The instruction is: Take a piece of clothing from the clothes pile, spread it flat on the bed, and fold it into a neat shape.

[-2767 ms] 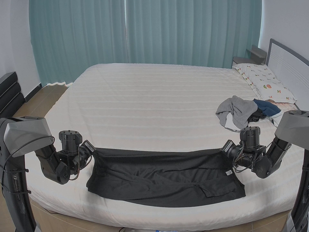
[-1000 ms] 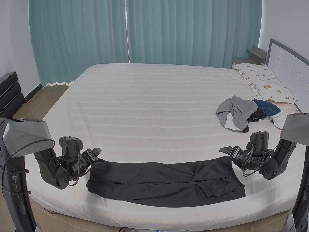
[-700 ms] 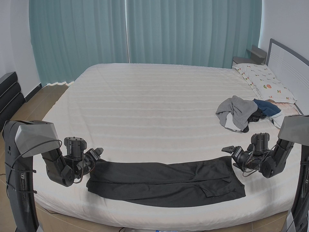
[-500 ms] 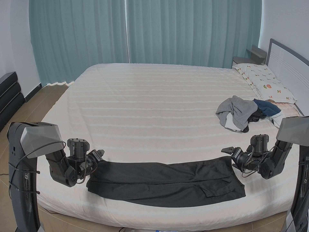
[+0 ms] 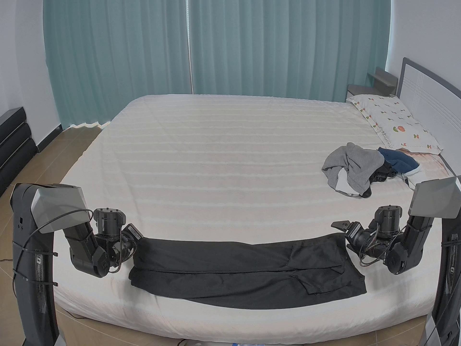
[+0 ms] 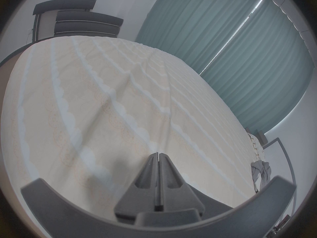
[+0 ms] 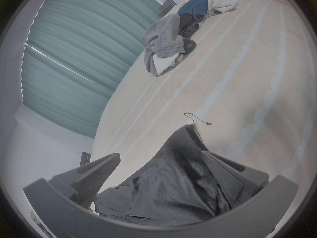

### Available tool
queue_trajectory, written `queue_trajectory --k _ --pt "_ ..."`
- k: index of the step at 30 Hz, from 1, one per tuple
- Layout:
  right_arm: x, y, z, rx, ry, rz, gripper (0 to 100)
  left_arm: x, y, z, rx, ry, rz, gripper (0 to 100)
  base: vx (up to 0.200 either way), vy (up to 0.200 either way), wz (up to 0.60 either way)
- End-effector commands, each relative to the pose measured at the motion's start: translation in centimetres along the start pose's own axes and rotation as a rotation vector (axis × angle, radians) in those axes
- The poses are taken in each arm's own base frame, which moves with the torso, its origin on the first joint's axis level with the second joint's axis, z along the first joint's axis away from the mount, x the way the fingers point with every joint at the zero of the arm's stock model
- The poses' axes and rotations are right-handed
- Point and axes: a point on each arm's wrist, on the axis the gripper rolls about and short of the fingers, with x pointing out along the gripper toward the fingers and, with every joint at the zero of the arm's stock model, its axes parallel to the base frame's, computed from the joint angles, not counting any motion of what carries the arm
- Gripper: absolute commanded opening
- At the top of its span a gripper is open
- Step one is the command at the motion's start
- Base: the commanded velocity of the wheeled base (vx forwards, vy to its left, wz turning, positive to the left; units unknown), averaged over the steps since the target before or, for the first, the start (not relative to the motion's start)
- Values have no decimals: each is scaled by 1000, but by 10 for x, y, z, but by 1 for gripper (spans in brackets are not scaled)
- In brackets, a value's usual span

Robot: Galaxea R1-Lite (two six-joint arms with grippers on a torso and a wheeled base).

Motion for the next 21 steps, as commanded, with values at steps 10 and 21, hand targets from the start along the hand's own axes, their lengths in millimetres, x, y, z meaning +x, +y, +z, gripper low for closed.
queue_trajectory --k 10,21 --pt "3 -8 0 5 -1 -15 100 2 2 1 -5 -4 4 0 0 0 0" --pt "14 -11 1 -33 -21 -30 100 2 2 0 -3 -2 4 0 0 0 0"
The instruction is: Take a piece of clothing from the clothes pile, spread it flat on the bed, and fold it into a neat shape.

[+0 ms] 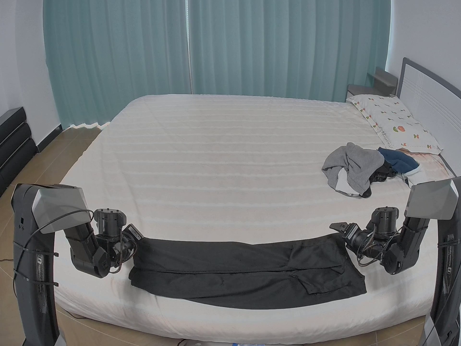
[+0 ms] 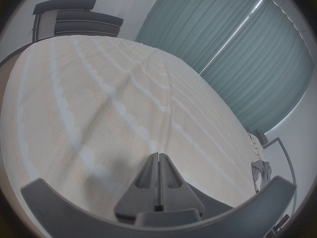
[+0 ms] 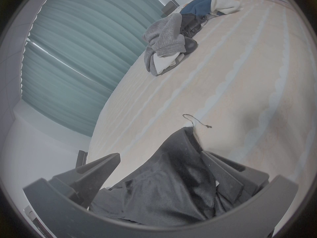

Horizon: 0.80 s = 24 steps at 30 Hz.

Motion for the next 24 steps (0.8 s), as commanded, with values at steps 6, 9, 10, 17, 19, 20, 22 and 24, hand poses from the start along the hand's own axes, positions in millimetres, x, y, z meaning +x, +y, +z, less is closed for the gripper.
queue_trajectory --k 6,9,10,17,19,20,22,24 --pt "10 -5 2 -20 -12 -8 100 0 0 0 0 0 -1 0 0 0 0" --pt "13 -5 1 -33 -13 -5 100 0 0 0 1 1 0 0 0 0 0" --pt "13 -5 2 -36 -15 -3 0 0 0 0 1 1 0 0 0 0 0" --pt "17 -9 2 -59 -24 -13 0 0 1 -1 4 2 1 0 0 0 0" --pt "18 -9 3 -57 -30 -17 0 0 1 -1 5 2 1 0 0 0 0" --pt "18 -9 3 -57 -32 -17 0 0 1 -1 5 2 1 0 0 0 0" --pt "18 -10 5 -56 -41 -16 0 0 1 -1 5 2 1 0 0 0 0" --pt "19 -10 9 -51 -59 -16 0 0 0 -1 5 1 0 0 0 0 0"
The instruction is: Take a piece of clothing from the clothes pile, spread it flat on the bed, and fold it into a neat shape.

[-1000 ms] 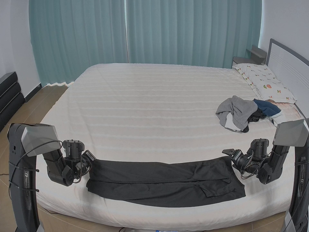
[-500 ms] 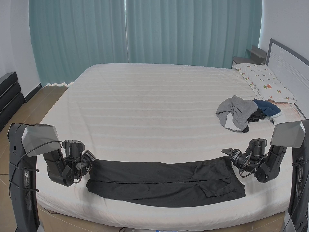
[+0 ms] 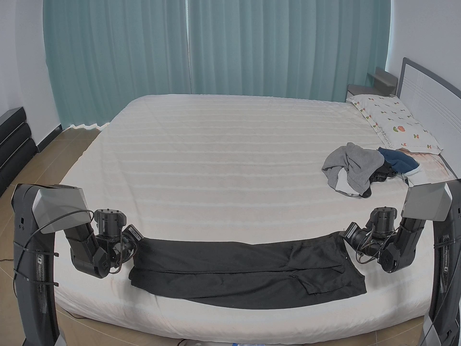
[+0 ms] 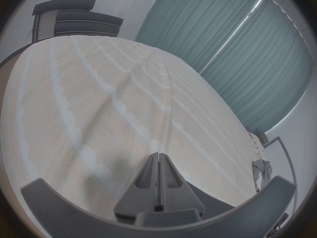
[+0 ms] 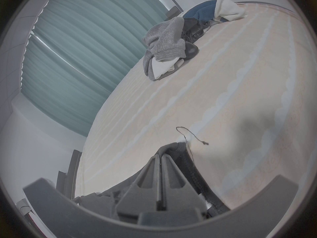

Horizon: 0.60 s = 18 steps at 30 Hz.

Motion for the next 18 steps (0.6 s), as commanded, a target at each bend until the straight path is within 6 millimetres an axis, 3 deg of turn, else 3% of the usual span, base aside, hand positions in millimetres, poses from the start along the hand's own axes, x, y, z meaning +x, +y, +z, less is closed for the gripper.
queue_trajectory --k 1,18 --pt "2 -2 6 8 -25 -5 0 0 0 0 0 -2 -1 0 0 0 0" --pt "6 -5 12 16 -57 -12 0 -1 0 0 0 0 1 0 0 0 0"
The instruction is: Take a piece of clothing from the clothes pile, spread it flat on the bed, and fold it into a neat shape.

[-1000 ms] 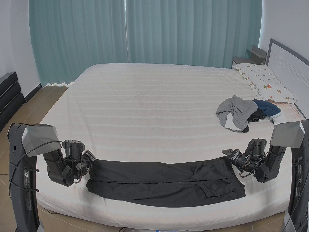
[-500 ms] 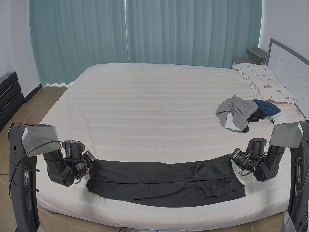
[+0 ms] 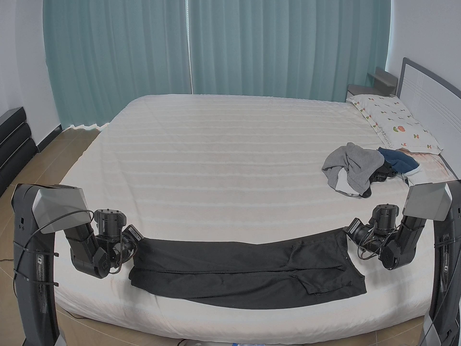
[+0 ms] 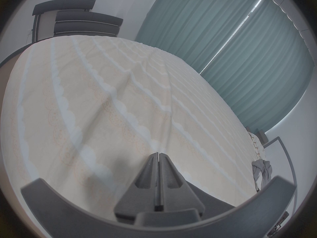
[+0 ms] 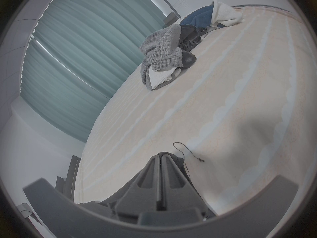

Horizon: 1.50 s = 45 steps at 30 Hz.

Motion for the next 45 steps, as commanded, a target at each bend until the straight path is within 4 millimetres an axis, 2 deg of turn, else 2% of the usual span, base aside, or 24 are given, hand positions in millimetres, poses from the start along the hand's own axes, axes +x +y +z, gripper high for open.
queue_trajectory --k 1,9,13,19,23,25,26,32,39,44,45 --pt "1 -1 -1 0 2 0 100 0 0 0 0 0 0 100 0 0 0" --pt "-8 4 2 6 -12 20 100 -2 0 1 -1 8 -5 100 0 0 0" --pt "-36 23 17 70 -40 60 100 -9 -5 13 -11 -19 -25 100 0 0 0" --pt "-46 26 17 72 -23 66 100 -18 -12 17 -8 -16 -53 100 0 0 0" --pt "-51 22 9 74 9 43 100 -47 1 8 -13 30 -21 100 0 0 0" --pt "-51 22 8 74 12 39 100 -49 2 8 -13 34 -21 100 0 0 0" --pt "-62 20 2 75 31 27 100 -64 8 -3 -15 78 0 100 0 0 0" --pt "-93 17 -7 109 99 17 100 -90 12 -27 -68 167 25 100 -167 0 0" --pt "-117 12 -23 205 153 52 100 -99 17 -36 -58 180 23 100 -200 0 0" --pt "-120 7 -30 207 173 93 100 -96 19 -47 -30 203 33 100 0 0 0" --pt "-117 3 -33 209 182 82 100 -89 17 -52 -15 196 22 100 0 0 0"
